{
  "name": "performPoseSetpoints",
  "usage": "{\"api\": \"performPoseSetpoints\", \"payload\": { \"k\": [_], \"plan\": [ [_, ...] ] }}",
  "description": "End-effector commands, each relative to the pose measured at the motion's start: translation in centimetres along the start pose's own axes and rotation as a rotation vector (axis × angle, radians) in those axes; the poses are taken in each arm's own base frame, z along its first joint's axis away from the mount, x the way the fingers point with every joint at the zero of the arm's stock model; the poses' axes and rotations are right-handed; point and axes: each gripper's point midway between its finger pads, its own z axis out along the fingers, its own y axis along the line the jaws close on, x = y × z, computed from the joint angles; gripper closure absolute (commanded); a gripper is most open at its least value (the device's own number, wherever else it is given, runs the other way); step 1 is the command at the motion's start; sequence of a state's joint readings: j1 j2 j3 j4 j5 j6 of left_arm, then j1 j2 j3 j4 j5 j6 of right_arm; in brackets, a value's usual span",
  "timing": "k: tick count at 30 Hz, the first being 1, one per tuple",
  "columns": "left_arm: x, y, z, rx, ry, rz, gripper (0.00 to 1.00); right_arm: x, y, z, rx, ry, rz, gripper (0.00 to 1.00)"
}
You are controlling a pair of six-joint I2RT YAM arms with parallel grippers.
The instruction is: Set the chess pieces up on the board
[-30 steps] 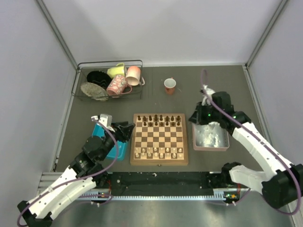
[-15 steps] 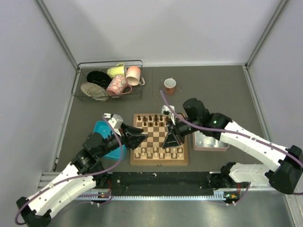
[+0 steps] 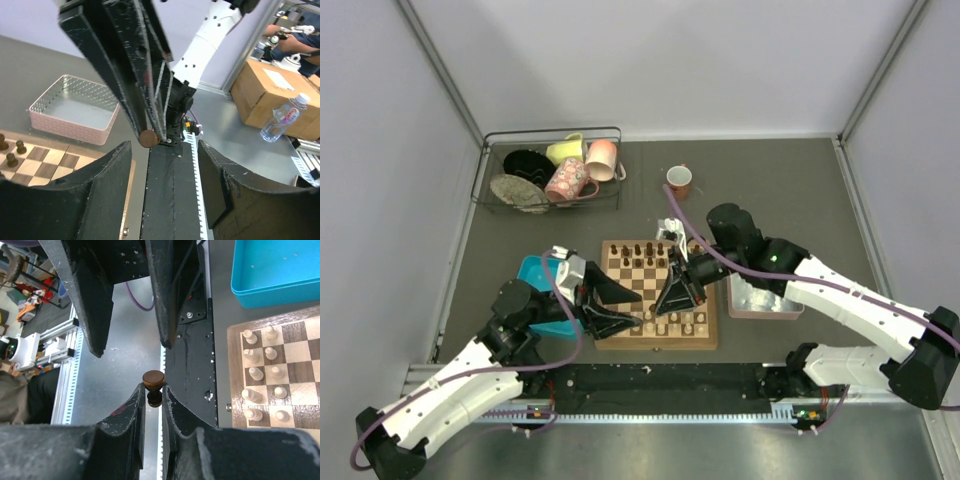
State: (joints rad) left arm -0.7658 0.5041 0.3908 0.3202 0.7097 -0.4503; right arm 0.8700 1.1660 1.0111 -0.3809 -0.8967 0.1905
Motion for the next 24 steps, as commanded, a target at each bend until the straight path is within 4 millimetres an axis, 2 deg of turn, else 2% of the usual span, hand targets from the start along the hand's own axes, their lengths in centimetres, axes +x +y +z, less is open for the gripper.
{"api": "performPoseSetpoints", "payload": {
  "k": [1,9,16,24],
  "plan": [
    [-1.9,-2.7,-0.3,0.126,-0.047,0.15,0.39,-2.7,3.0,-0.2,-0.109,-0.065,-0.101,0.99],
    [-2.0,-2.9,-0.3,0.144,-0.036,0.236,0.39,-3.4,4.1,0.1,-0.167,-0.082,-0.112,0.99],
    [-2.9,-3.1,-0.1,0.155,-0.047,0.347,0.39,-3.9,5.3,0.1,-0.249,-0.078,-0.099,0.99],
    [-3.1,-2.8,0.7,0.14,-0.012,0.423,0.41,-3.2,5.9,0.4,-0.318,-0.031,-0.055,0.99]
  ]
}}
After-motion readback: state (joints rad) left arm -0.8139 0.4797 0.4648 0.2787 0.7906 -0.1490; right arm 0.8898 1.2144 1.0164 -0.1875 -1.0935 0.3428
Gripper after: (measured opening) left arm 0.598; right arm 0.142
